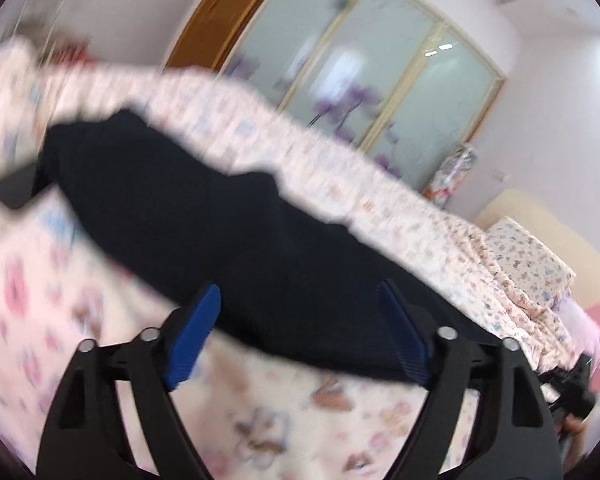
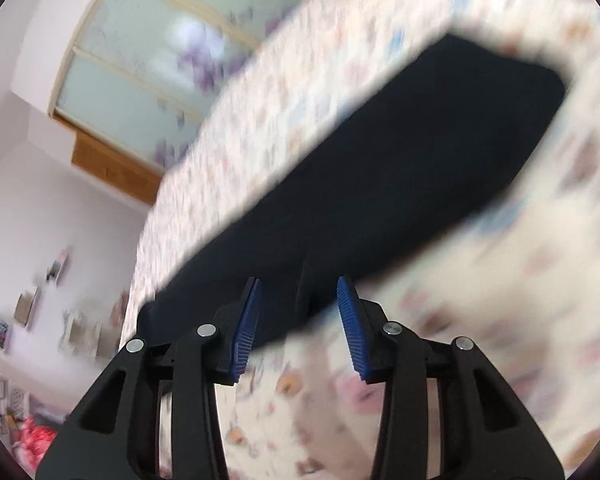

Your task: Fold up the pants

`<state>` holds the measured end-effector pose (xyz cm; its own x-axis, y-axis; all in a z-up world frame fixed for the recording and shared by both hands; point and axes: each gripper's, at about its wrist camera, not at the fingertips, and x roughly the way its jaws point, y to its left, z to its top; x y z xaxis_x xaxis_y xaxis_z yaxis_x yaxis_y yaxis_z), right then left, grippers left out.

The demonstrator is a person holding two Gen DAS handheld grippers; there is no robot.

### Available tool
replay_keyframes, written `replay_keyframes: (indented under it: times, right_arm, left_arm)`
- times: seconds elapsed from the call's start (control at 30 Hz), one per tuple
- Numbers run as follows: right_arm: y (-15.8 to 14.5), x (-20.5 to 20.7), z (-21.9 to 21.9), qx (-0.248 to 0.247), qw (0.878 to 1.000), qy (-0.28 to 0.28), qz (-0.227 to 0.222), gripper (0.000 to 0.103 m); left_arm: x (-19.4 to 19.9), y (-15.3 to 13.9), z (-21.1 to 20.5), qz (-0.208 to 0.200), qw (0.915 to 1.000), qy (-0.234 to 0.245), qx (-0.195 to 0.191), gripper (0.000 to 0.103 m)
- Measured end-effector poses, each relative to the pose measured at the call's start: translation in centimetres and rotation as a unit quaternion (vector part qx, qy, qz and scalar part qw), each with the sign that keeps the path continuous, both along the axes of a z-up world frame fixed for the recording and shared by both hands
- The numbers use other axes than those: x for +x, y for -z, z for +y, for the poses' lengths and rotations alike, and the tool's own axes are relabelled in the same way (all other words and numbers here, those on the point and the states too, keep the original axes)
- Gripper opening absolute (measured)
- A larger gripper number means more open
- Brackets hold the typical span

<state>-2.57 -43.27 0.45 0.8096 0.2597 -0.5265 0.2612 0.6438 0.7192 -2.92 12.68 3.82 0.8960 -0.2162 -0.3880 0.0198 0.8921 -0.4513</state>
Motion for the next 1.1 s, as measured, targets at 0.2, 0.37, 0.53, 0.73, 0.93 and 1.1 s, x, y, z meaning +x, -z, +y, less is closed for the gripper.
replay_keyframes:
  times: [0.2, 0.37, 0.53, 0.73, 0.93, 1.1]
  right_arm:
    - [-1.7, -1.3, -7.9, -0.07, 0.981, 0.179, 0.01, 0.042]
    - [-1.8, 3.6, -10.2, -0.148, 0.973, 0.166, 0.054, 0.042]
    - [-1.7, 10.0, -11.7, -0.248, 0.955, 0.119, 0.112, 0.041]
    - [0.6, 11.7, -11.6, -0.251, 0.954, 0.079, 0.145, 0.002]
    - [-3.6, 11.0, -10.8, -0.258, 0.961, 0.098, 0.003, 0.002]
    - [1.0, 14.2, -11.7, -0.271, 0.951, 0.09, 0.122, 0.003]
  left_arm:
    - [4.1, -0.9, -4.4, -0.004, 0.9956, 0.06, 0.072, 0.101]
    - [7.7, 3.6, -5.5, 0.075, 0.9908, 0.042, 0.105, 0.101]
    - [7.6, 5.0, -4.3, 0.09, 0.9901, 0.04, 0.1, 0.101]
    - [8.1, 5.4, -4.5, 0.104, 0.9881, 0.039, 0.107, 0.101]
    - [8.3, 5.5, -4.4, 0.105, 0.9884, 0.035, 0.104, 0.101]
    - [8.2, 5.5, -4.5, 0.106, 0.9881, 0.033, 0.106, 0.101]
